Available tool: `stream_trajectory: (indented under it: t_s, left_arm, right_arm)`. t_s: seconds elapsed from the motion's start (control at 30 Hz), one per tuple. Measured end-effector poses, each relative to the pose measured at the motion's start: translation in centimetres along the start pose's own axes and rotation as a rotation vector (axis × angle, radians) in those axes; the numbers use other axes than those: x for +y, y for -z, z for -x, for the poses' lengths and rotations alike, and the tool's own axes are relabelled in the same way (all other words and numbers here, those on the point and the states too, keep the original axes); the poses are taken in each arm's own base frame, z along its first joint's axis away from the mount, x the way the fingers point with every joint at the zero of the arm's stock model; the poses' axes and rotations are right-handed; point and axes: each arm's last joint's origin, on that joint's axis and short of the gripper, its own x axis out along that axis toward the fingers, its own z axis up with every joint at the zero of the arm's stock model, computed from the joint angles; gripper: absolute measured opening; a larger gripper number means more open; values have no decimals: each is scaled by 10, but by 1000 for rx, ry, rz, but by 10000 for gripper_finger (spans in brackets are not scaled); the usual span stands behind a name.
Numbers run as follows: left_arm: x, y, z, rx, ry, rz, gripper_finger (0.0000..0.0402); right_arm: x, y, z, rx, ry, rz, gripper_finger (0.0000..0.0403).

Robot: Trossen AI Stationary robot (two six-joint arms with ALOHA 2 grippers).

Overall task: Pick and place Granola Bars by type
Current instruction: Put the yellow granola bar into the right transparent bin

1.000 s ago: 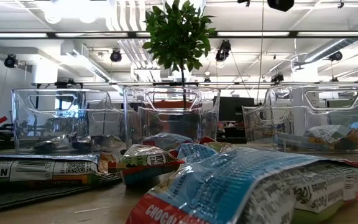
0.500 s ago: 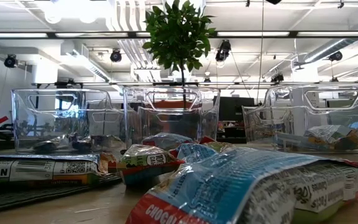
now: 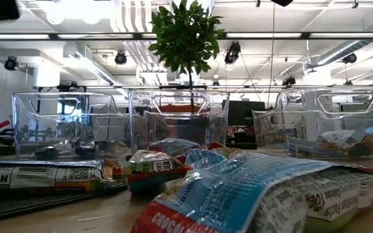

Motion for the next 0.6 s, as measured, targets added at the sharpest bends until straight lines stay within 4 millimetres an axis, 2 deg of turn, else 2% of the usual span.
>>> stream_trajectory:
  t_s: [0.13, 0.27, 0.6]
  left_arm:
    - [0, 13, -26, 38, -55, -12, 158]
    - [-3, 19, -42, 53, -99, -86, 158]
    - [-1, 19, -47, 86, -220, -219, 158]
  right_arm:
    - [-1, 2, 0, 13, 9, 4, 210]
    - [-2, 3, 0, 24, 17, 7, 210]
    - [-3, 5, -1, 46, 34, 13, 210]
